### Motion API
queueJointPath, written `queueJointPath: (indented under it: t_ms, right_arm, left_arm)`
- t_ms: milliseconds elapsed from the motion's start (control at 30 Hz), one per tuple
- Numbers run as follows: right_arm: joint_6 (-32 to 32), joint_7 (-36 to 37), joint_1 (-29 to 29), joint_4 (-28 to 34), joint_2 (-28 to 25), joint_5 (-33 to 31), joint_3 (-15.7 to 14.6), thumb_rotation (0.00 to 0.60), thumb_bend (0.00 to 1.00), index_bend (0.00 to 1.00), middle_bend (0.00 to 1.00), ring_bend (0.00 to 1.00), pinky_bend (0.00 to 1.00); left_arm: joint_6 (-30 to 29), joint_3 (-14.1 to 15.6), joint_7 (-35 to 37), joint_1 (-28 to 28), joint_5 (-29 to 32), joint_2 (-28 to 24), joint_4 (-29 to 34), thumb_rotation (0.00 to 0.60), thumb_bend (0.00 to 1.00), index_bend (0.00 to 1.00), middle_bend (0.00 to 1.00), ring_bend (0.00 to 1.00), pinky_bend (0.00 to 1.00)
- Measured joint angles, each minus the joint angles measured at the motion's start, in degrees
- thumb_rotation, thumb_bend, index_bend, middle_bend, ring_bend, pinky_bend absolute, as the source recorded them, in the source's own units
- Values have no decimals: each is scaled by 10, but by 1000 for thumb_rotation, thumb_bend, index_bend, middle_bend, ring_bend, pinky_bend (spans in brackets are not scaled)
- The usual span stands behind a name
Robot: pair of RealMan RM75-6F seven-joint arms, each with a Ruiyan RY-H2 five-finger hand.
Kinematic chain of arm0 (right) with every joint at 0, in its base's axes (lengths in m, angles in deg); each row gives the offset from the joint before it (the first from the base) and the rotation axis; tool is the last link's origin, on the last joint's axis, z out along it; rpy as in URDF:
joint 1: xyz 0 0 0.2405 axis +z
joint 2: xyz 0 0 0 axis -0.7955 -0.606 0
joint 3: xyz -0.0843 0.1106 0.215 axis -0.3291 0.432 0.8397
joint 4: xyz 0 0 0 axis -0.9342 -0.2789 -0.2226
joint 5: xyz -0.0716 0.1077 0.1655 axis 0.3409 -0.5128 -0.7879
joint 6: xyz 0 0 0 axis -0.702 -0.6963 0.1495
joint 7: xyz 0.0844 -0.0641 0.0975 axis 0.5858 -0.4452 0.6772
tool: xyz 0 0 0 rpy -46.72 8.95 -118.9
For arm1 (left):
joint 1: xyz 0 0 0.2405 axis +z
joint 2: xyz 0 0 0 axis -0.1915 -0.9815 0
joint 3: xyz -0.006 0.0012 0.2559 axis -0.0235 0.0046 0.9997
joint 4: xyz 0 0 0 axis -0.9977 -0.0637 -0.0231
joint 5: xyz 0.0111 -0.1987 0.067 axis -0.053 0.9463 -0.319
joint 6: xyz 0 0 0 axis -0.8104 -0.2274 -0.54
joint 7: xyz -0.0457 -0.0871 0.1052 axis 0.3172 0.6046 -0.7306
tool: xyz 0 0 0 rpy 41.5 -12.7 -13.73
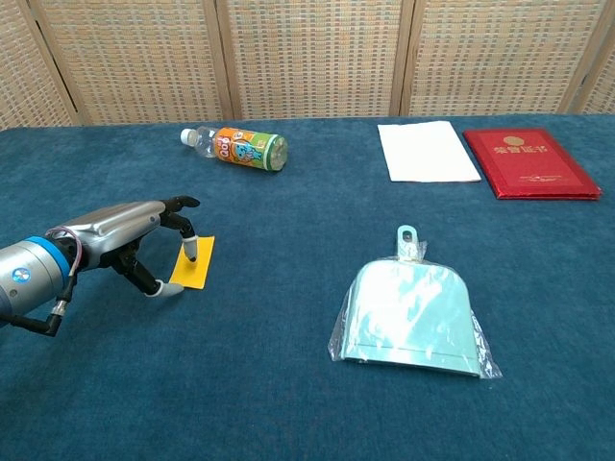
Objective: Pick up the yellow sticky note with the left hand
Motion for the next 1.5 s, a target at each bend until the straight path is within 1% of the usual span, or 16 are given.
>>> queueJointPath:
  t_ms: [433, 600, 833, 933, 1000, 1167, 1233, 1500]
  right_arm:
    - [1, 0, 0, 0, 0, -1, 0, 600, 0, 0, 0, 0, 0]
    - [0, 1, 0, 0, 0, -2, 1, 600, 0, 0, 0, 0, 0]
    - [0, 2, 0, 0, -1, -1, 0, 600, 0, 0, 0, 0, 0]
    - [1, 2, 0, 0, -1, -2, 0, 600, 0, 0, 0, 0, 0]
    - [1, 3, 1, 0, -1, -2, 0, 600, 0, 0, 0, 0, 0]
    - [2, 4, 1, 0, -2, -1, 0, 600, 0, 0, 0, 0, 0]
    - [2, 4, 1, 0, -2, -1, 0, 600, 0, 0, 0, 0, 0]
    - [3, 5, 1, 0, -2, -2, 0, 600, 0, 0, 0, 0, 0]
  left_arm:
    - [4, 1, -2, -1, 6, 9, -15, 600, 283, 451, 0, 0, 0]
    - [12, -1, -4, -5, 13, 12, -24, 600, 319, 453, 0, 0, 0]
    - [12, -4, -4, -7, 15, 15, -29, 600, 420, 465, 0, 0, 0]
    - [10, -4, -1, -6, 13, 14, -30, 600, 425, 468, 0, 0, 0]
    - [10, -3, 1, -6, 13, 15, -31, 600, 425, 479, 0, 0, 0]
    - [11, -2, 4, -6, 11, 18, -37, 600, 436, 551, 0, 0, 0]
    - [11, -2, 6, -6, 10, 21, -40, 600, 440, 565, 0, 0, 0]
    - [10, -4, 6, -7, 11, 23, -46, 600, 491, 580, 0, 0, 0]
